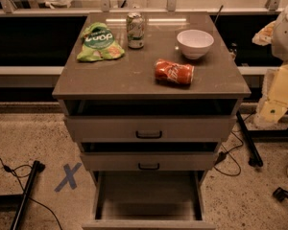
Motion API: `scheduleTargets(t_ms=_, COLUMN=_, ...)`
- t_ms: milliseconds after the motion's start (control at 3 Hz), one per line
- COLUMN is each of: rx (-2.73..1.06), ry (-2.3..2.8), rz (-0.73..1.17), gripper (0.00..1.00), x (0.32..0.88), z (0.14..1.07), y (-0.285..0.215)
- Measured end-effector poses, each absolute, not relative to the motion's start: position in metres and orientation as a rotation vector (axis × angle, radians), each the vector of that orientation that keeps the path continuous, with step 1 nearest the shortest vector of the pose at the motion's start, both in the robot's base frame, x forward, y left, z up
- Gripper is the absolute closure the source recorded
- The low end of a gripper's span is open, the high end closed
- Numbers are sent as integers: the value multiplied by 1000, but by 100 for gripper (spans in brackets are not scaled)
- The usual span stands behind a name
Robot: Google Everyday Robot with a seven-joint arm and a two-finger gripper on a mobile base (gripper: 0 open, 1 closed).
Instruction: Place coke can into bottom drawer
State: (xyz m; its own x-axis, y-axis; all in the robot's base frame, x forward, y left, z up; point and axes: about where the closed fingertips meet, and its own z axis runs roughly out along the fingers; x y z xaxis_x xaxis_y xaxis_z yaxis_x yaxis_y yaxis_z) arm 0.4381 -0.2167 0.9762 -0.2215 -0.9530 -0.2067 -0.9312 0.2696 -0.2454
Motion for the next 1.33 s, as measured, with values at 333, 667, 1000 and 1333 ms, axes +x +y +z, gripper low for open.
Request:
scheduleTargets(t_ms=333, rx=-1725, ry=2232, rz=-98, gripper=0, x=438, z=976, y=-217)
scheduleTargets(t_ms=667, rx=-1801, ry=2174, rz=-132, gripper=0, x=468, z=969, y=-203)
scheduleTargets(t_ms=1000, rx=-1867, ry=2179, rz=-118, gripper=0, x=517, z=948, y=-184)
scheduleTargets(t_ms=1333, rx=-1910, ry=2197, rz=-60, gripper=0, x=568, z=916, y=-144)
